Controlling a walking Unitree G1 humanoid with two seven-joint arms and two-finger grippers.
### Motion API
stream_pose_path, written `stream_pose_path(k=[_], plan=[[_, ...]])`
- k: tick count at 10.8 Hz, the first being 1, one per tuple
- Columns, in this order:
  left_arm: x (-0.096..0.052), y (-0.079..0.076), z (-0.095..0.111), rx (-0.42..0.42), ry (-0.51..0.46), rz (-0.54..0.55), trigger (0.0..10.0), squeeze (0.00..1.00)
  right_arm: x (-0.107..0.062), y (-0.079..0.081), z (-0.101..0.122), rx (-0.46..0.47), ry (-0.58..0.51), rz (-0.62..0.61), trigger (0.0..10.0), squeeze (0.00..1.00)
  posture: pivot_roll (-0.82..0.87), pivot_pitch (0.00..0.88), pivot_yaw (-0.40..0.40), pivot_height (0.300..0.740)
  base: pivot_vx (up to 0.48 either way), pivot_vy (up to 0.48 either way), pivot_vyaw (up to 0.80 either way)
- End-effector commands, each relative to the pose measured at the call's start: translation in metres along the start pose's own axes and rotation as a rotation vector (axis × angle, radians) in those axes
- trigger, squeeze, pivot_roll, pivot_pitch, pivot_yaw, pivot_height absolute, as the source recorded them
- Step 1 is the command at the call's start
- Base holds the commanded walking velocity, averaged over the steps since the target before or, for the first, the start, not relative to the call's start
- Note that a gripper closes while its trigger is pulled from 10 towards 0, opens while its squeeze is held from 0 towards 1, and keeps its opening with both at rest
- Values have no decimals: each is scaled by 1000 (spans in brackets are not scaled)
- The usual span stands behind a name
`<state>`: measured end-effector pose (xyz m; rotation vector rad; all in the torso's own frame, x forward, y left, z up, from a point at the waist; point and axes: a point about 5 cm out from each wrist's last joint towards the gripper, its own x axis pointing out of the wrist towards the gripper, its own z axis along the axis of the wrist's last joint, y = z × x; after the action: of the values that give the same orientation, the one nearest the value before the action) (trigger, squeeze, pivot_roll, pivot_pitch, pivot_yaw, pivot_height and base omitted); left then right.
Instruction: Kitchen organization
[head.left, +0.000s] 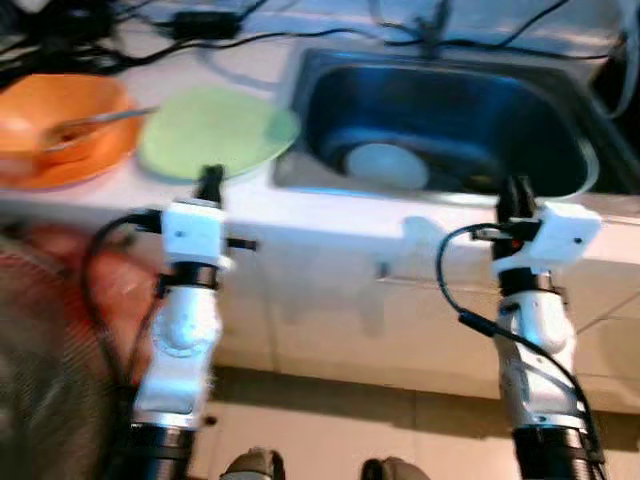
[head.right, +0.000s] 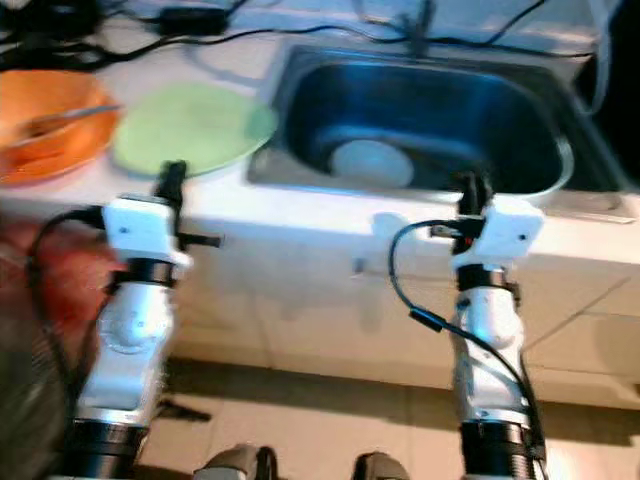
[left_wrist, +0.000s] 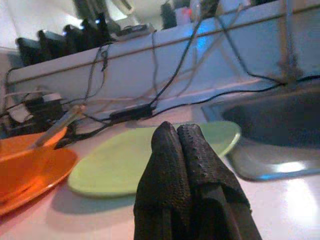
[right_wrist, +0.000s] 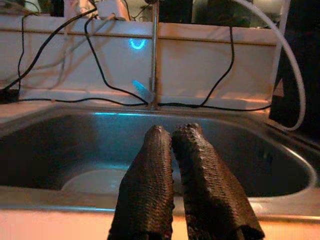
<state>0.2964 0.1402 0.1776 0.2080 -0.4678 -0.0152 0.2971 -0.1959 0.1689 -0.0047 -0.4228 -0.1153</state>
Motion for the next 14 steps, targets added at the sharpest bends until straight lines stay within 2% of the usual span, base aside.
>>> stream_pose_path(k=[1,7,10,14], plan=[[-1,4,-1,18,5,5,10000,0,-2,-1,-2,7,11,-6,10000,0,45,161,-13,740,0,311,0],[-1,-1,-4,32,23,-19,10000,0,-2,0,-2,4,12,-2,10000,0,47,162,-14,740,0,53,0],[-1,2,-4,27,32,-2,10000,0,-2,2,-2,0,8,6,10000,0,47,160,-14,740,0,0,0],[-1,2,-4,28,32,-4,10000,0,-2,2,-3,1,17,6,10000,0,48,157,-13,740,325,0,0]])
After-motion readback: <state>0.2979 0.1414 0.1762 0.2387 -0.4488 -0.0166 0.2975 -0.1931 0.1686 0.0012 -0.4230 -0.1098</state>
